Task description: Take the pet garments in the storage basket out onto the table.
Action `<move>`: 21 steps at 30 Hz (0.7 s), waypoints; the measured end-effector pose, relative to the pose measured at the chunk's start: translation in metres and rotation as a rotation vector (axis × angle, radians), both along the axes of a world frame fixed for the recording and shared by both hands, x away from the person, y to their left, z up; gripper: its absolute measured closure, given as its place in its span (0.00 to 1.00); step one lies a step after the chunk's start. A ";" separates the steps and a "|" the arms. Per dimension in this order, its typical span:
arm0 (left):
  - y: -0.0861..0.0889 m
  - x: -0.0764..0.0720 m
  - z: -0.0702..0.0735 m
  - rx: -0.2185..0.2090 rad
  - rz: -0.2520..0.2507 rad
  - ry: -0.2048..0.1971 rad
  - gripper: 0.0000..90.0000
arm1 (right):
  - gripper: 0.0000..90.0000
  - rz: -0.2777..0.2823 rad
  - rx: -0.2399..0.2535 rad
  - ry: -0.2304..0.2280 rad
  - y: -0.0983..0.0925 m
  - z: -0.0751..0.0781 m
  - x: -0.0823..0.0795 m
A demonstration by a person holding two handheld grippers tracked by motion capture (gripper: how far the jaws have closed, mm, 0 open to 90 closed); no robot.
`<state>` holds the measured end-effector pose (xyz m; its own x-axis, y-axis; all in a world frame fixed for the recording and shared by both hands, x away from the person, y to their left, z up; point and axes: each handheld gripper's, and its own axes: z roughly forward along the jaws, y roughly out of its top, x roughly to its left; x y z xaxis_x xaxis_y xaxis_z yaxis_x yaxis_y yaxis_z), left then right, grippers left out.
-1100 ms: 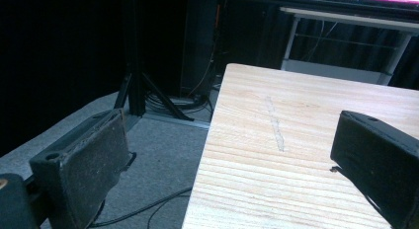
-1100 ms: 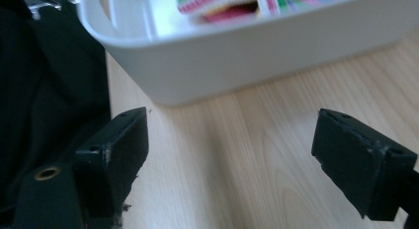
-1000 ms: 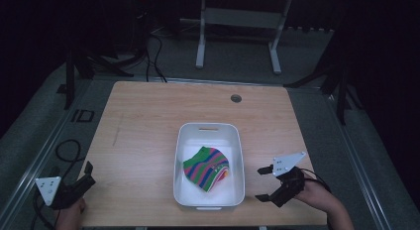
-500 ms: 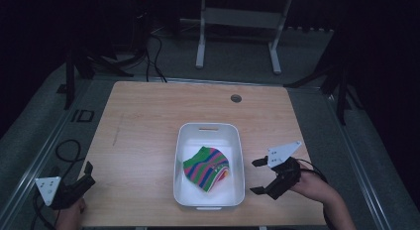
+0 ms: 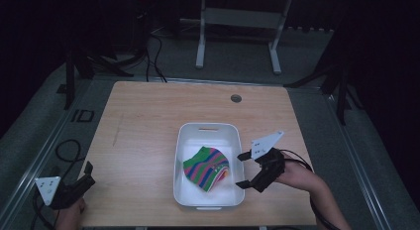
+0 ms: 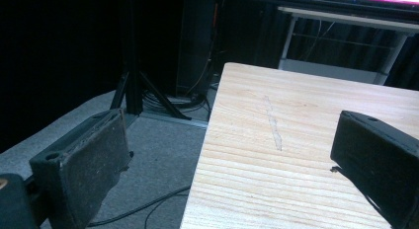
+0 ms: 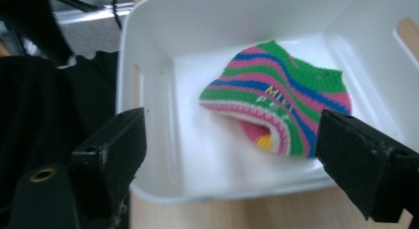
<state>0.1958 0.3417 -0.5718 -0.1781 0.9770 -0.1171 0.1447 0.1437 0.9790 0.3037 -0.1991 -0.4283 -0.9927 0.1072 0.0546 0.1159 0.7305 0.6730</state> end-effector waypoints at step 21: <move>0.001 0.000 0.000 -0.008 -0.009 0.000 0.02 | 0.15 0.050 -0.108 0.016 0.075 -0.022 0.019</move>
<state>0.1958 0.3429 -0.5718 -0.1693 0.9776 -0.1251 0.1466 0.1505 0.9777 0.3224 -0.1243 -0.4501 -0.9961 0.0634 0.0609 0.0871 0.8038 0.5885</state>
